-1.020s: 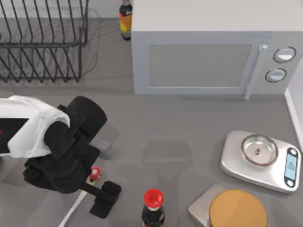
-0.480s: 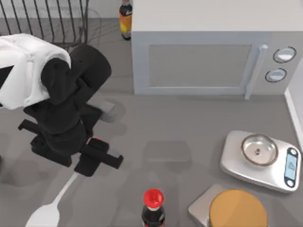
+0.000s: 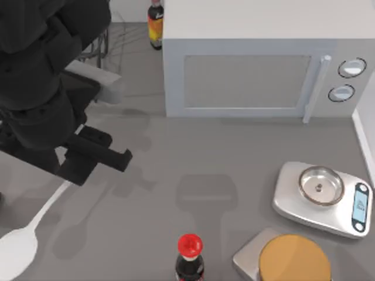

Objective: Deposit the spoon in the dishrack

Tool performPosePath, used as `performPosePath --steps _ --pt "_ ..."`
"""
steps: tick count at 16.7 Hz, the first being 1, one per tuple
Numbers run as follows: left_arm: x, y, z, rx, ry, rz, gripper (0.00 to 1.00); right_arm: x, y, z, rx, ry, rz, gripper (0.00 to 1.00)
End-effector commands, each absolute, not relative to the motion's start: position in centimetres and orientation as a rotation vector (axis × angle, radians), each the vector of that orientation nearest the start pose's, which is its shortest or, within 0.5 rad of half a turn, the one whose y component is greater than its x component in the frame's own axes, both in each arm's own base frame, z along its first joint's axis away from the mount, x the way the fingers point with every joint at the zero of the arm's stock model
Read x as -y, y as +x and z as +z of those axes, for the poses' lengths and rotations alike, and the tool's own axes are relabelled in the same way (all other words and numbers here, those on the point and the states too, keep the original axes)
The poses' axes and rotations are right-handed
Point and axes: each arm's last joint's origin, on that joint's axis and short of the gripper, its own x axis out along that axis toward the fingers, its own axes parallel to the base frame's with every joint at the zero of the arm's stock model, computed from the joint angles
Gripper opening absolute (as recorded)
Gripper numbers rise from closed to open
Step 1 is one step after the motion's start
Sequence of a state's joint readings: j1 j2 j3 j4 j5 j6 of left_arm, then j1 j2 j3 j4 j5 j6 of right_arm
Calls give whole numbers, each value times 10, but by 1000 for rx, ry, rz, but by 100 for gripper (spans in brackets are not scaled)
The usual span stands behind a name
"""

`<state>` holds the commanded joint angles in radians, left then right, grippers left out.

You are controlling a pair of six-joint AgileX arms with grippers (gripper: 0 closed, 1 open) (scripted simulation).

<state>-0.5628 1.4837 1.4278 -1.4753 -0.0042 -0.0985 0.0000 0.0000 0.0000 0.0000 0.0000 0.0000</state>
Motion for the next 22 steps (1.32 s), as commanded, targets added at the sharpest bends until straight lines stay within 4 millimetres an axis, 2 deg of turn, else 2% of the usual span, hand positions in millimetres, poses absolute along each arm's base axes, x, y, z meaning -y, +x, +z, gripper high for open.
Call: performPosePath --steps 7,10,13,17,19,22 --pt "130 218 313 -1486 343 -368 0 1 106 160 0 0 0 100" --pt "116 223 320 -1383 259 -357 0 1 106 160 0 0 0 100" --pt "90 231 331 -1189 132 -325 0 1 106 160 0 0 0 100" --pt "48 238 352 -813 -7 -251 0 1 106 160 0 0 0 100" --pt "25 235 367 -601 -41 -201 0 1 106 160 0 0 0 100" --pt "-5 218 391 -303 -45 -120 0 1 106 160 0 0 0 100"
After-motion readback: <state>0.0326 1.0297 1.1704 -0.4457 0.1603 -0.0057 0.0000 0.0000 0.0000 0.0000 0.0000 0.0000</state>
